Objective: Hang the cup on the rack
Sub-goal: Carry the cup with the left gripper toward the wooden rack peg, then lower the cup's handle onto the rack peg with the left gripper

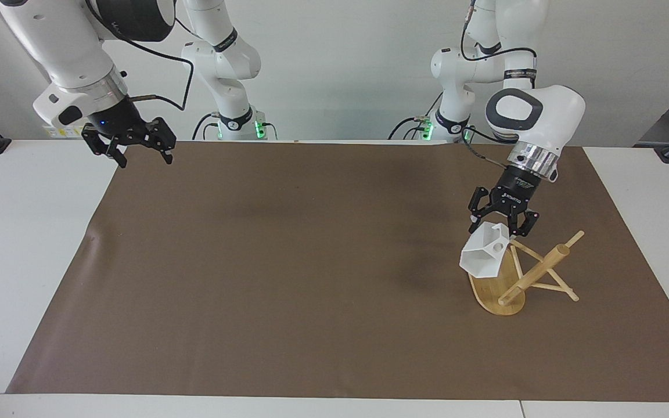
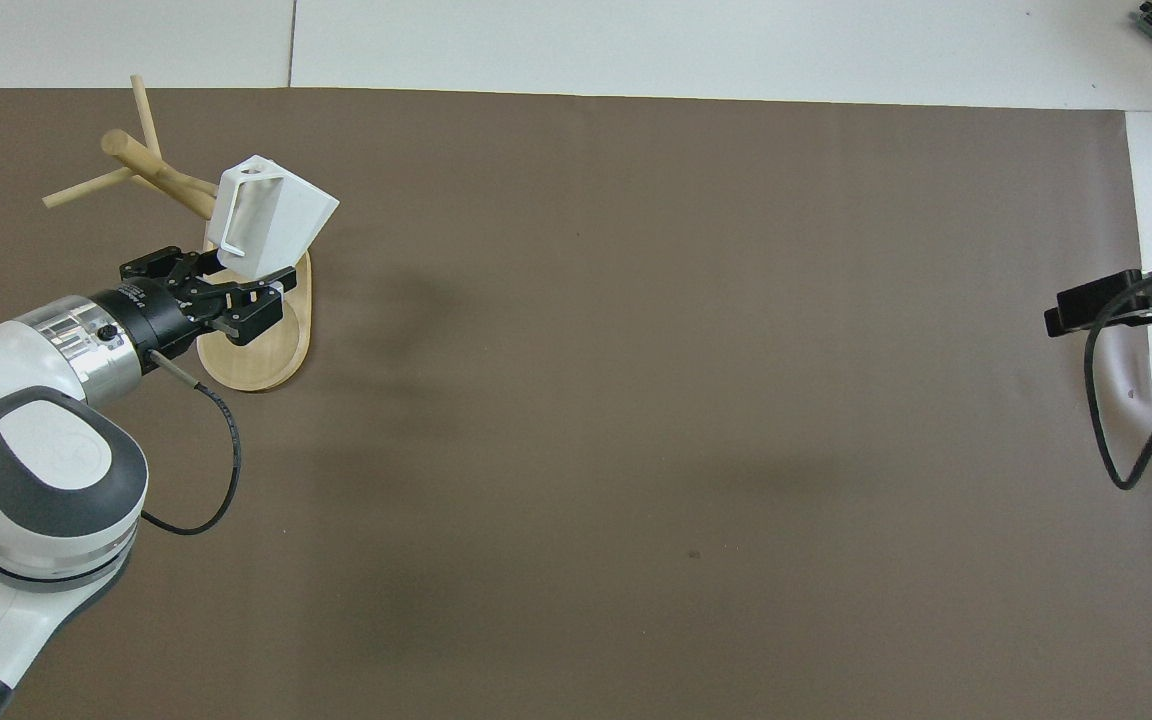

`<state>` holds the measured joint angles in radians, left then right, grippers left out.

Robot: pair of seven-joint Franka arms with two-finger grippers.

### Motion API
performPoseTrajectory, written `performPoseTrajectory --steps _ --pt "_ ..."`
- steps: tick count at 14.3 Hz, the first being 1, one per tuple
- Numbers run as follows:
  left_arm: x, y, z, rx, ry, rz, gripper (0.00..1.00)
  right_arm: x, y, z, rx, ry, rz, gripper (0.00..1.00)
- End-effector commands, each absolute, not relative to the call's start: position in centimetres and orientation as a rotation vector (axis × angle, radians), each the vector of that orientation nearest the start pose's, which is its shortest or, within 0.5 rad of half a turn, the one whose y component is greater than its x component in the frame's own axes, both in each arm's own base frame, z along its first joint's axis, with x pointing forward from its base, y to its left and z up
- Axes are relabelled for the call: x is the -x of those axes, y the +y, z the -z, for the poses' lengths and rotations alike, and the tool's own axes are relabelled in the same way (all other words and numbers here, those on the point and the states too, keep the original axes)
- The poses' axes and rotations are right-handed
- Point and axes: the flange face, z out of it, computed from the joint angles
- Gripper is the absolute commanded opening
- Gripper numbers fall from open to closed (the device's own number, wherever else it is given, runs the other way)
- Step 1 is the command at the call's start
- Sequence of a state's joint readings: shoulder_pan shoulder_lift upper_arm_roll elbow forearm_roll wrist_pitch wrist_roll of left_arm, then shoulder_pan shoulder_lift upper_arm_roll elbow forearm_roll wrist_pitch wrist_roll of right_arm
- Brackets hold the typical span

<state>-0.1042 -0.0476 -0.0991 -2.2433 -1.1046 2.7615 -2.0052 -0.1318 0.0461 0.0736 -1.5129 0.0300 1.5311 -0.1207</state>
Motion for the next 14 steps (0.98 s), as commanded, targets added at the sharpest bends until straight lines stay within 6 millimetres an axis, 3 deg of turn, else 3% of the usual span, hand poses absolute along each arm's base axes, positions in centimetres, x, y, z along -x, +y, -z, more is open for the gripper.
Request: performPoseTrajectory --steps 1,4,8,14 --pt "-54.3 -7.2 -43.4 -0.445 2.319 0.450 0.00 -56.0 -3.0 -62.8 3.112 -0.066 -0.035 1.00" --pt "-54.3 -6.9 -43.4 -0.439 2.320 0.452 0.00 -56.3 -3.0 -63.0 3.114 -0.058 0.001 1.00" --pt "-54.5 -6.1 -43.4 -0.405 2.327 0.456 0.00 -56.3 -2.9 -63.0 3.115 0.121 0.003 1.00" --pt "-54.6 -6.2 -43.7 -0.388 2.325 0.466 0.00 -56.3 -3.0 -62.9 3.116 0.112 0.003 1.00"
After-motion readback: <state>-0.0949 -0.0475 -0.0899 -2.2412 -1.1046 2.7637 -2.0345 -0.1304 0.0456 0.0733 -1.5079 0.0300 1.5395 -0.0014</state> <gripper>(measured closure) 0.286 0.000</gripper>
